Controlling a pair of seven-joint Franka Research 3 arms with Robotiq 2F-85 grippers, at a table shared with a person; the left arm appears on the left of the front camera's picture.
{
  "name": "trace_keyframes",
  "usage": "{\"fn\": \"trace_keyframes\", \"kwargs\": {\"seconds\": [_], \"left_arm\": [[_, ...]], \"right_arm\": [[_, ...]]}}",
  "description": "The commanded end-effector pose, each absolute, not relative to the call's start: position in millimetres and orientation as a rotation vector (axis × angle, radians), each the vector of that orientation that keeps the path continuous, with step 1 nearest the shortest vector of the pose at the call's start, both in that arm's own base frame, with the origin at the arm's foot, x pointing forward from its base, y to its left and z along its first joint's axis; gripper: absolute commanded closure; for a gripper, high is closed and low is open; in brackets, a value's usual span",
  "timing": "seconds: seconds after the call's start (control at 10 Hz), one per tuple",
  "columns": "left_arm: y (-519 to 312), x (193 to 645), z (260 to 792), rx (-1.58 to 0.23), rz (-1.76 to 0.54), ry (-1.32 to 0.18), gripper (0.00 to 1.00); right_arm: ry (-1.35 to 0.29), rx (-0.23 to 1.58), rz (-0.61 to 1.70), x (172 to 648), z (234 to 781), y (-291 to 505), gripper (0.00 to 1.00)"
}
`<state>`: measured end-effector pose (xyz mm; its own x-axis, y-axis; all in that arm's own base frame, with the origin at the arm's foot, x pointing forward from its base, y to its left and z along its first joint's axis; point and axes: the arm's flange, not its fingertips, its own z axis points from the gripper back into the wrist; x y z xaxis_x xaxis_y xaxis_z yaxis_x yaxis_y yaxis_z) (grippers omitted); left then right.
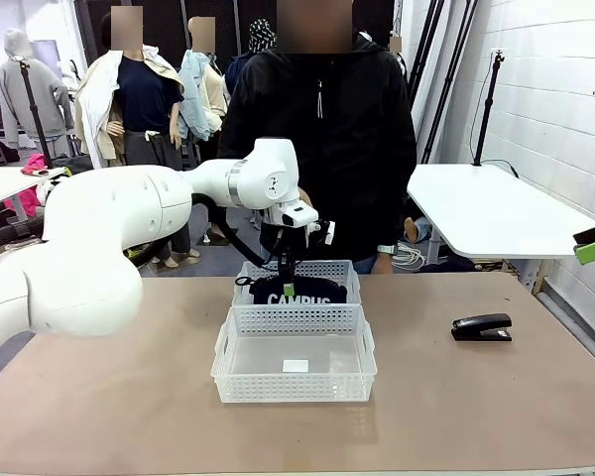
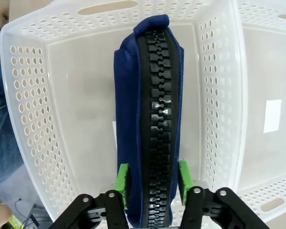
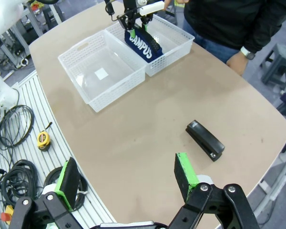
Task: Distribute items into two baskets.
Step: Place the picked Pencil pouch into the Organizing basket as instructed by the person, then pick up the Stapler that the person points to.
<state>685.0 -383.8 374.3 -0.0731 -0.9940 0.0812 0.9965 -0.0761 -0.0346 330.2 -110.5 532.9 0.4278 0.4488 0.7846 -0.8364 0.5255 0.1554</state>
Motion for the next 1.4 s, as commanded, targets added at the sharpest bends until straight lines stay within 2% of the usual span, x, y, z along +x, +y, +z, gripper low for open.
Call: {"fn": "trace_keyframes", "kwargs": {"seconds": [0.0, 0.4, 0.5, 1.3], "left_arm": [[-389.3, 699.5, 385.0, -0.122, -1.671, -0.026, 0.00], [-391.1, 697.5, 385.5, -0.136, -1.675, 0.001, 0.00], [-383.6, 683.3, 378.4, -0.101, -1.658, -0.024, 0.00], [-383.6, 683.3, 378.4, -0.101, -1.658, -0.024, 0.00]], "right_arm": [[-0.777, 0.605, 0.869, 331.8, 532.7, -110.3, 0.00], [-0.777, 0.605, 0.869, 331.8, 532.7, -110.3, 0.00], [-0.777, 0.605, 0.869, 331.8, 532.7, -110.3, 0.00], [-0.777, 0.605, 0.869, 331.8, 532.7, -110.3, 0.00]]}}
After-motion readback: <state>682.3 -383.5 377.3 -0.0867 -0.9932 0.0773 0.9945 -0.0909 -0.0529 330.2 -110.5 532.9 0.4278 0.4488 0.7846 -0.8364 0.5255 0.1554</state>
